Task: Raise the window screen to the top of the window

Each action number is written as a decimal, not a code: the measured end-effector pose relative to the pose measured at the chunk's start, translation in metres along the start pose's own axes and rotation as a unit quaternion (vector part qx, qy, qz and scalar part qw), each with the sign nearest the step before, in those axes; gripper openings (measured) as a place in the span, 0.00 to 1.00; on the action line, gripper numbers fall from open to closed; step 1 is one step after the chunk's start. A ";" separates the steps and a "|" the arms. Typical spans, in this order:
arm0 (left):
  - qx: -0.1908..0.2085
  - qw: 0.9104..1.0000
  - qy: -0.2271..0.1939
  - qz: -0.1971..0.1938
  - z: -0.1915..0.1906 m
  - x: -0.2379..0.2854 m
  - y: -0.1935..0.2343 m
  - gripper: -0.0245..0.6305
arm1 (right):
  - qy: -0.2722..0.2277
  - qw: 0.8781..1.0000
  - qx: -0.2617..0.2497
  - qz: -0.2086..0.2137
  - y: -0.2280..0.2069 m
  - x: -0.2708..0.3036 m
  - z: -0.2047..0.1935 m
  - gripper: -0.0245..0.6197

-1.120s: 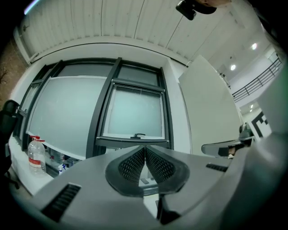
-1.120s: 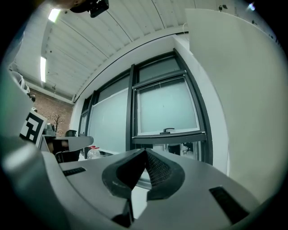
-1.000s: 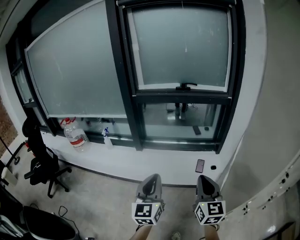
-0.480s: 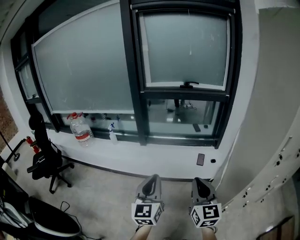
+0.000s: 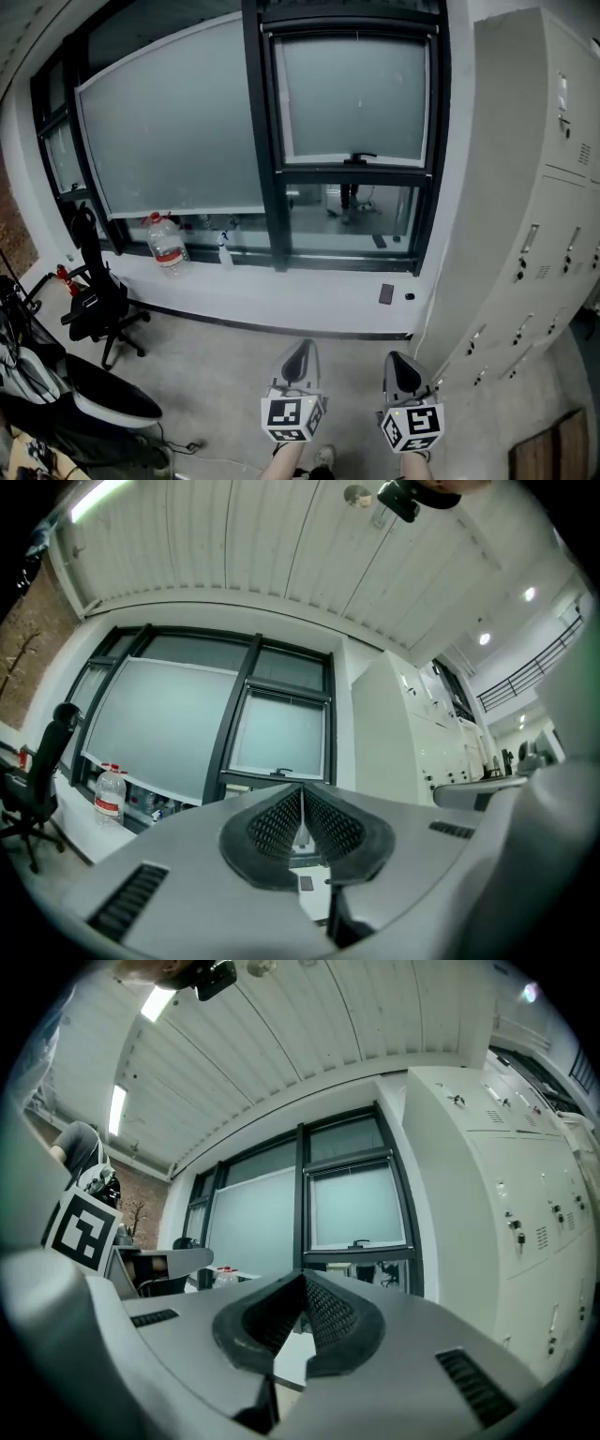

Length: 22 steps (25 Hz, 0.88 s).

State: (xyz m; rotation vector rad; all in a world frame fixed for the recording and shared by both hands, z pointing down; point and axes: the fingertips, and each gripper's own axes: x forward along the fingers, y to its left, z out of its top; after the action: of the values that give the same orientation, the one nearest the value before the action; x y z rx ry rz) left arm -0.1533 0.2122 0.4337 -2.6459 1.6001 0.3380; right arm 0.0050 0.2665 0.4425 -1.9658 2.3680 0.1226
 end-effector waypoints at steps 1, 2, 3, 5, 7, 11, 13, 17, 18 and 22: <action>0.002 1.000 0.000 -0.004 0.001 -0.019 -0.014 0.06 | 0.000 1.000 0.003 -0.001 0.002 -0.022 -0.002 0.05; 0.006 1.000 0.001 -0.008 0.002 -0.038 -0.027 0.06 | 0.000 1.000 0.003 -0.001 0.004 -0.045 -0.004 0.05; 0.012 1.000 0.004 -0.010 0.001 -0.059 -0.039 0.06 | 0.001 1.000 0.002 -0.001 0.008 -0.067 -0.007 0.05; 0.014 1.000 0.015 -0.011 -0.003 -0.096 -0.058 0.06 | 0.011 1.000 0.006 -0.004 0.015 -0.105 -0.014 0.05; 0.010 1.000 0.023 -0.011 -0.003 -0.125 -0.071 0.06 | 0.024 1.000 0.020 -0.002 0.022 -0.133 -0.020 0.05; 0.023 1.000 0.021 -0.006 0.010 -0.161 -0.083 0.06 | 0.030 1.000 0.003 0.007 0.039 -0.174 -0.015 0.05; 0.022 1.000 0.014 -0.003 0.017 -0.170 -0.088 0.06 | 0.031 1.000 0.002 0.006 0.040 -0.187 -0.013 0.05; 0.022 1.000 0.010 -0.003 0.026 -0.190 -0.094 0.06 | 0.038 0.999 0.008 0.001 0.043 -0.208 -0.013 0.05; 0.022 1.000 0.012 -0.002 0.026 -0.194 -0.093 0.06 | 0.037 0.999 0.010 -0.002 0.044 -0.210 -0.012 0.05; 0.016 1.000 0.018 0.014 0.023 -0.213 -0.080 0.06 | 0.035 0.999 0.006 0.007 0.056 -0.213 -0.007 0.05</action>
State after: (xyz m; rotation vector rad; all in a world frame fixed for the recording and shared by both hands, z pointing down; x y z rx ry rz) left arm -0.1820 0.4385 0.4466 -2.6226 1.6400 0.2660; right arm -0.0105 0.4838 0.4711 -1.9804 2.4190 0.0413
